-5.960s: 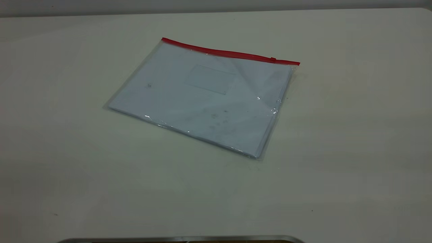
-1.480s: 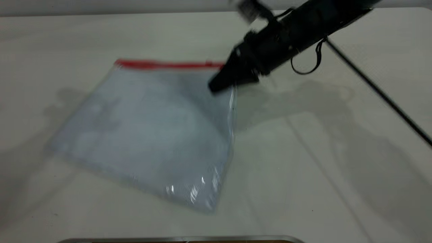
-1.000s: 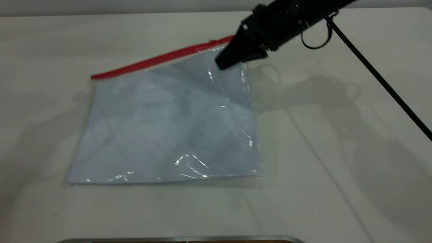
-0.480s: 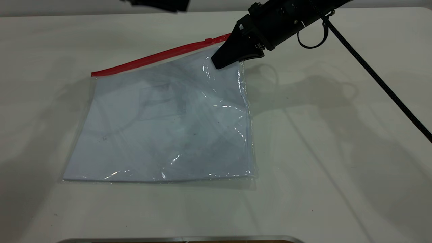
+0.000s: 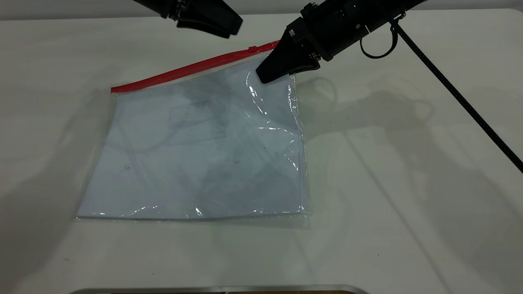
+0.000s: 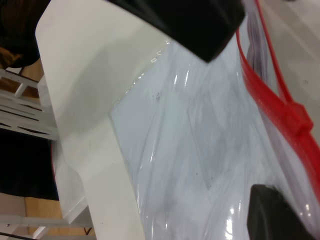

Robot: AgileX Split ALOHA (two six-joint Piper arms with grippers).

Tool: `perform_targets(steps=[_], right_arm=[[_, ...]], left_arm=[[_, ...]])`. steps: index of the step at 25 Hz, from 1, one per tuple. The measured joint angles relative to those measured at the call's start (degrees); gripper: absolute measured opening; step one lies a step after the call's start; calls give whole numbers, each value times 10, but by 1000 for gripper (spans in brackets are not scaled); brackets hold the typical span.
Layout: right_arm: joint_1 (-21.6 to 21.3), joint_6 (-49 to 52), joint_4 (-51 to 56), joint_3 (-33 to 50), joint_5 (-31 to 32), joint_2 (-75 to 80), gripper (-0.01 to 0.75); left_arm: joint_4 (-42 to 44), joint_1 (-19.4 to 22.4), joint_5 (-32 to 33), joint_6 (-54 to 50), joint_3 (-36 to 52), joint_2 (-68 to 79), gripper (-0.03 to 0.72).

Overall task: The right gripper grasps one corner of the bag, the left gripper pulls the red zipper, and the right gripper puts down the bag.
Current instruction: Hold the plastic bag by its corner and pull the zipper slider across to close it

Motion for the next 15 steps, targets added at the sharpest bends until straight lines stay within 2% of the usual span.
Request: perform_targets(steps=[8,15], right_arm=[[0,0,0,0,0,0,35],[0,0,0,0,0,0,35]], left_arm=[[28,-38,-24,1,-2,4,487],[29,-38,-31,1,-3,4,388]])
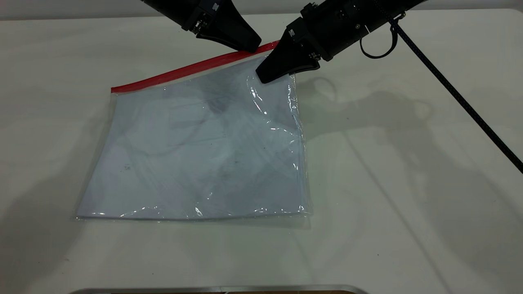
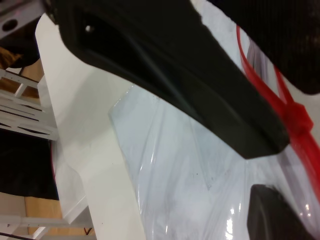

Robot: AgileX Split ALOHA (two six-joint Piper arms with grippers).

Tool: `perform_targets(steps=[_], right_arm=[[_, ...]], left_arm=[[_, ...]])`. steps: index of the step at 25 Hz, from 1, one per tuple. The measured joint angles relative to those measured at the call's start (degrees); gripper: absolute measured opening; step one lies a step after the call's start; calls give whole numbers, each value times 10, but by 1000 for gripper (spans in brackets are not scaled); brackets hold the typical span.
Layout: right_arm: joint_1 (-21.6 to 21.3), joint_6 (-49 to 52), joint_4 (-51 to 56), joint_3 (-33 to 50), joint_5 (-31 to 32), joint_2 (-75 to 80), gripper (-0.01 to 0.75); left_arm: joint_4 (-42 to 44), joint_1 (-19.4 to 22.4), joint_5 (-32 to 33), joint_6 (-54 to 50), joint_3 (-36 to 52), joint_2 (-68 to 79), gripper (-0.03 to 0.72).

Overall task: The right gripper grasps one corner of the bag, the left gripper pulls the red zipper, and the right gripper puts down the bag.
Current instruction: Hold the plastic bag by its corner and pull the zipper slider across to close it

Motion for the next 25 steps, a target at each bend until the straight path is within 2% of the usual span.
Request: perform_targets(steps=[19,25], right_arm=[[0,0,0,0,1,0,35],[0,0,0,0,1,0,35]], left_arm=[[-3,-8,-11,0,0,16,376],[-8,-8,-7,1,0,17,317]])
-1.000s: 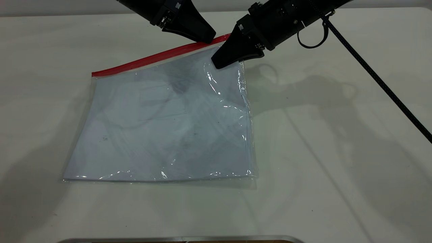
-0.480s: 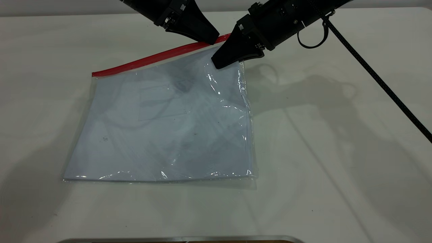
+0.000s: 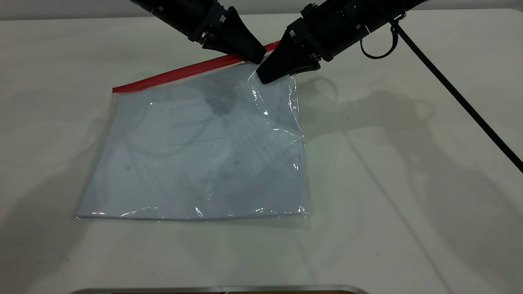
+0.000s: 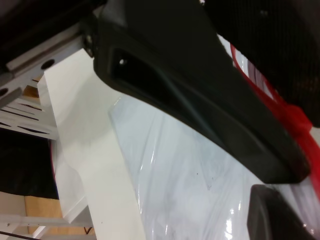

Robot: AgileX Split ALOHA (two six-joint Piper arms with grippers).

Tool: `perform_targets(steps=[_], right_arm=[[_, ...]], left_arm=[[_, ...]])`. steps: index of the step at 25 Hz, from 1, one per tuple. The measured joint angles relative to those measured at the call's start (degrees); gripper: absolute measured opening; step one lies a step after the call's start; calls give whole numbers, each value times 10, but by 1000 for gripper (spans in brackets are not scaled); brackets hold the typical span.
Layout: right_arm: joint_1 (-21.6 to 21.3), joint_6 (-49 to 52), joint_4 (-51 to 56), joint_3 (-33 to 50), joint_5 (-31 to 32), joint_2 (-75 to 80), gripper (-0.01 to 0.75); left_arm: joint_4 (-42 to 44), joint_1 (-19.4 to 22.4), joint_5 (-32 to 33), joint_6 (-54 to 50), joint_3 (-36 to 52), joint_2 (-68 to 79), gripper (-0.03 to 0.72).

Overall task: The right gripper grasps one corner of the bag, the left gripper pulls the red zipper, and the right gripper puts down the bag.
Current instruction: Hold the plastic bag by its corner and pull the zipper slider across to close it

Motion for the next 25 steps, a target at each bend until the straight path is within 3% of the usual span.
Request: perform_targets(steps=[16,25], right_arm=[[0,0,1,0,-5,0,35],[-11,0,2,0,-4,0,35]], left_arm=[[-15,0,0,28,0,0,60],[-24,-2,-13,42,0,0,49]])
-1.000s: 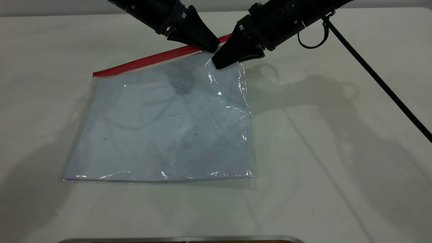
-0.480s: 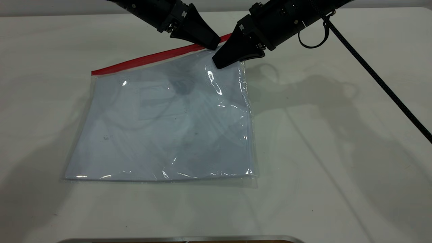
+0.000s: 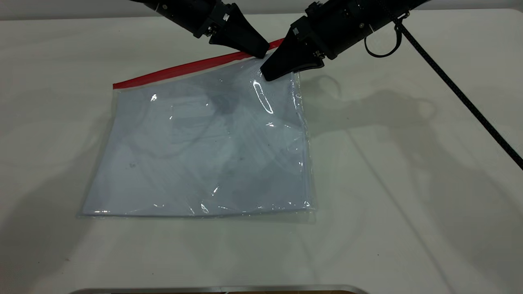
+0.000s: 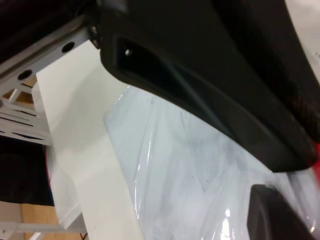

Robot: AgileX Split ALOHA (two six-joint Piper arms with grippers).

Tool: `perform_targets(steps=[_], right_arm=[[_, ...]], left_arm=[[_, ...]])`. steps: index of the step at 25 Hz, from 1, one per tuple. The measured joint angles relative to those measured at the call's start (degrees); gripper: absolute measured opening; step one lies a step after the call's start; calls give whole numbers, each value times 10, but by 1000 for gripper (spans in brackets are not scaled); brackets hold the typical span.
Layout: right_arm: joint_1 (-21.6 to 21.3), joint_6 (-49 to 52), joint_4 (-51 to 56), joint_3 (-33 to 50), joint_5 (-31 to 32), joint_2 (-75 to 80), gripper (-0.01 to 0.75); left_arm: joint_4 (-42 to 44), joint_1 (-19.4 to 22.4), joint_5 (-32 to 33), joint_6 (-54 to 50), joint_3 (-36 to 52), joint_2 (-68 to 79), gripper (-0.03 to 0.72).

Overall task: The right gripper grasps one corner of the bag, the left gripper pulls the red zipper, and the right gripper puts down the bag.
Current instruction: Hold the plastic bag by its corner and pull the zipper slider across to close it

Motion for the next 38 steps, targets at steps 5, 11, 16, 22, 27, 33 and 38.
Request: perform_targets(steps=[5,11,16,22,27,33,38], right_arm=[[-19,0,12,0,22,0,35],[-34,-6,22,0,37,0,35],[-37,-13,28,0,38,0,35],[-49,-15,45,0,45,0,35],[-62,-19,51,0,49,0,35],[-83,-24,53,0,51,0,35],[-94,-24,53,0,36,0,35]], left_arm=[[-18,0,-1,0,-2,0,49],[-24,2,-4,1,-4,0,49],[-24,10,-3,3,-4,0,49],[-19,22,-1,5,-4,0,49],[2,36,1,5,-4,0,50],[21,58,3,5,-4,0,51],[47,75,12,3,-4,0,55]])
